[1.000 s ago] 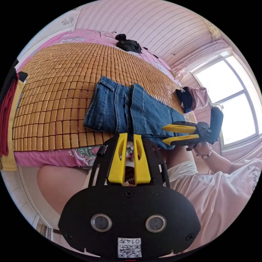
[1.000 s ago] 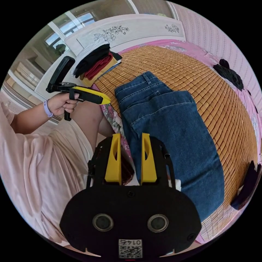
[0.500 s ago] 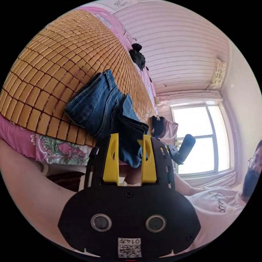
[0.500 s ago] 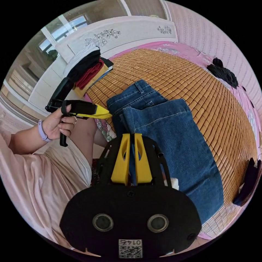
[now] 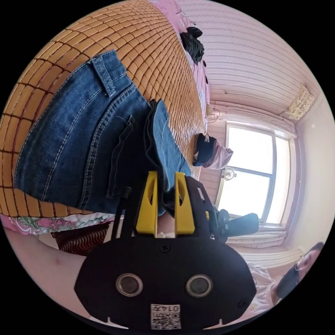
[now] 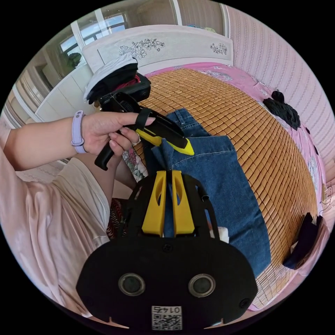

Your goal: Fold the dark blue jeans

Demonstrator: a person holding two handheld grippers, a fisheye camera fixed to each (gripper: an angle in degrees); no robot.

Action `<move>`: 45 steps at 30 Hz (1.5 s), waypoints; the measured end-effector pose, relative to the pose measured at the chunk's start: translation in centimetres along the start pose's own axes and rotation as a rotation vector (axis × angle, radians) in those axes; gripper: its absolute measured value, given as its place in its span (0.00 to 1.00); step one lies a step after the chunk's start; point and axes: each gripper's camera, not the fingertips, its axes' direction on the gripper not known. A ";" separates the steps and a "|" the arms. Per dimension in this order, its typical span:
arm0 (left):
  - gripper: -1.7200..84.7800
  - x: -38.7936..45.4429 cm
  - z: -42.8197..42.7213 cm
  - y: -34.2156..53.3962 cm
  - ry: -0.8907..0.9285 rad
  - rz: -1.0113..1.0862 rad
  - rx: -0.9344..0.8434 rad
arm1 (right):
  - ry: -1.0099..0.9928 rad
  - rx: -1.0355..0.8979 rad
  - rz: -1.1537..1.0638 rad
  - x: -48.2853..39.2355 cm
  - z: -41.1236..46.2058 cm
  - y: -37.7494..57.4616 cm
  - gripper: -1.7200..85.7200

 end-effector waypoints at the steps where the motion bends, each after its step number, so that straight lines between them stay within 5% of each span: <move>1: 0.06 0.6 0.1 -0.2 0.000 0.030 0.001 | 0.001 0.029 0.015 0.3 -0.6 0.1 0.04; 10: 0.05 12.7 -5.1 5.7 -0.161 0.613 0.166 | -0.035 0.270 -0.105 -2.7 -8.0 -2.5 0.04; 14: 0.05 5.7 -6.6 7.2 -0.380 0.365 0.247 | -0.178 0.091 -0.132 -3.3 -0.8 -5.4 0.04; 17: 0.05 -2.2 -4.0 5.9 -0.389 0.073 0.122 | -0.252 -0.097 -0.093 -2.9 4.0 -6.0 0.03; 21: 0.05 -2.4 -2.2 6.9 -0.389 0.098 0.178 | -0.161 -0.074 -0.073 -0.9 2.4 -3.9 0.03; 32: 0.05 18.9 4.7 11.0 -0.671 0.945 0.255 | -0.144 0.050 0.269 7.6 -2.0 1.8 0.02; 40: 0.08 2.6 8.2 7.4 -0.781 0.298 0.129 | -0.173 -0.051 0.367 10.4 1.9 2.1 0.02; 45: 0.05 5.8 9.7 11.3 -0.837 0.441 0.252 | -0.063 -0.090 0.323 11.3 2.8 0.4 0.02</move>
